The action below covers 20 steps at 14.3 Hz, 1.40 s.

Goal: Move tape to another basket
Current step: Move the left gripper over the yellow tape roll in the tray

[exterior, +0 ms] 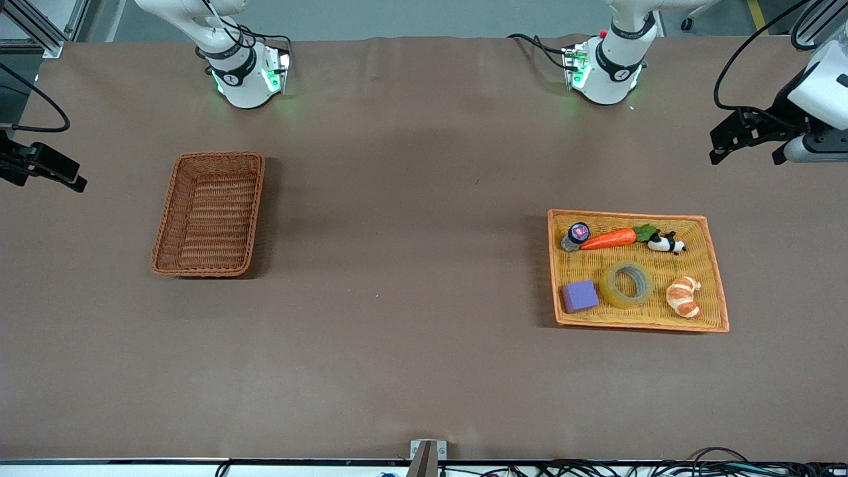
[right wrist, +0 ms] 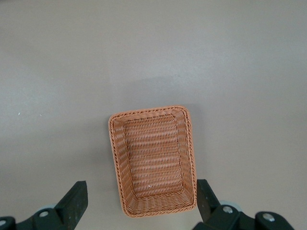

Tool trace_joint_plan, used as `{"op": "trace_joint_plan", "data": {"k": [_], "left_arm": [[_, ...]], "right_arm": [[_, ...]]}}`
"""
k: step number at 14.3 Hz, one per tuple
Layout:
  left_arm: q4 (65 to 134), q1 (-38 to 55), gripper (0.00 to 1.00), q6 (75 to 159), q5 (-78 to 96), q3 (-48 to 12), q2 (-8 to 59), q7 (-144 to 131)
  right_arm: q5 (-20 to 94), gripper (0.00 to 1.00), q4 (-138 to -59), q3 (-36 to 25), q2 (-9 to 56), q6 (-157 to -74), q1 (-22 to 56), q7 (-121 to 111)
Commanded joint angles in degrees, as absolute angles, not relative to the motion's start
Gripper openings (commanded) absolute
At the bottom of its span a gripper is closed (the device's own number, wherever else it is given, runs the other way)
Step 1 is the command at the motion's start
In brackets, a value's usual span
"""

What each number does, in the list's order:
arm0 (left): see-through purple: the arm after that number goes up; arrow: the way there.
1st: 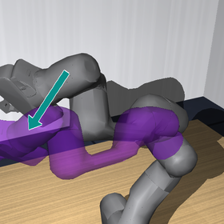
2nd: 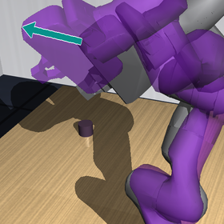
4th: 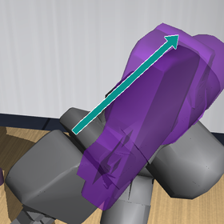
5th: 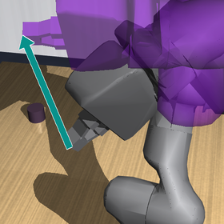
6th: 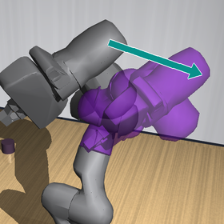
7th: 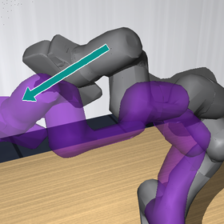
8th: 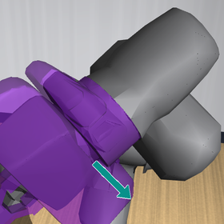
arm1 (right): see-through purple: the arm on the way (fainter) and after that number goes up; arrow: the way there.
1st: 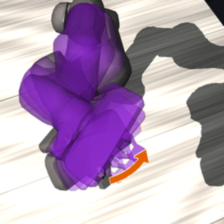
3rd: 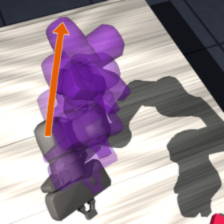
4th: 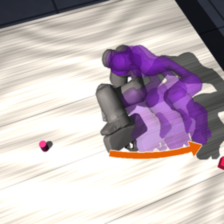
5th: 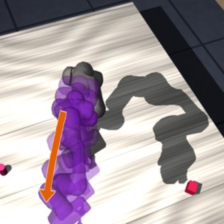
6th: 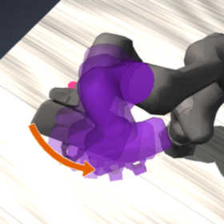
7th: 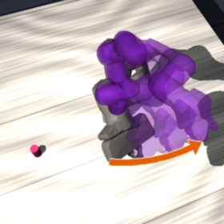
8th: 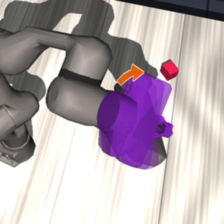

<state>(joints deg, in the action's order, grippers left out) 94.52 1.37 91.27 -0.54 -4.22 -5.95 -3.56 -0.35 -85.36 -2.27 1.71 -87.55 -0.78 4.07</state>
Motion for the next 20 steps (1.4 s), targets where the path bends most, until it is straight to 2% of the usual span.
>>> {"op": "trace_joint_plan", "data": {"k": [1, 6, 9, 11, 15, 18, 20], "left_arm": [[93.1, 1.1, 1.00, 89.4, 0.1, -4.1, -5.7, -2.5], [89.0, 1.2, 1.00, 88.2, -0.4, -4.0, -1.3, -3.2], [91.5, 0.2, 1.00, 90.8, -0.4, -4.0, 1.5, -2.7], [97.3, -1.0, 1.00, 98.4, -0.4, -4.0, 1.8, -2.6], [111.8, -3.3, 1.00, 120.5, -0.4, -3.9, 4.8, -2.6], [114.7, -3.4, 1.00, 131.2, -0.4, -3.9, 12.6, -2.7], [115.1, -3.3, 1.00, 134.9, -0.4, -3.9, 17.1, -2.7]], "right_arm": [[0.9, 1.00, -86.1, -2.5, 1.3, -88.2, -1.1, 3.4], [0.9, 1.00, -86.0, -2.5, 1.3, -88.2, -1.1, 3.4], [1.3, 1.00, -86.0, -2.5, 1.3, -88.2, -1.1, 3.3], [1.7, 1.00, -86.0, -2.6, 1.3, -88.2, -1.1, 3.3], [1.7, 1.00, -86.0, -2.7, 1.3, -88.2, -1.1, 3.3], [1.8, 1.00, -86.0, -2.6, 1.3, -88.2, -1.1, 3.3], [1.8, 1.00, -86.0, -2.7, 1.3, -88.2, -1.1, 3.3]]}}
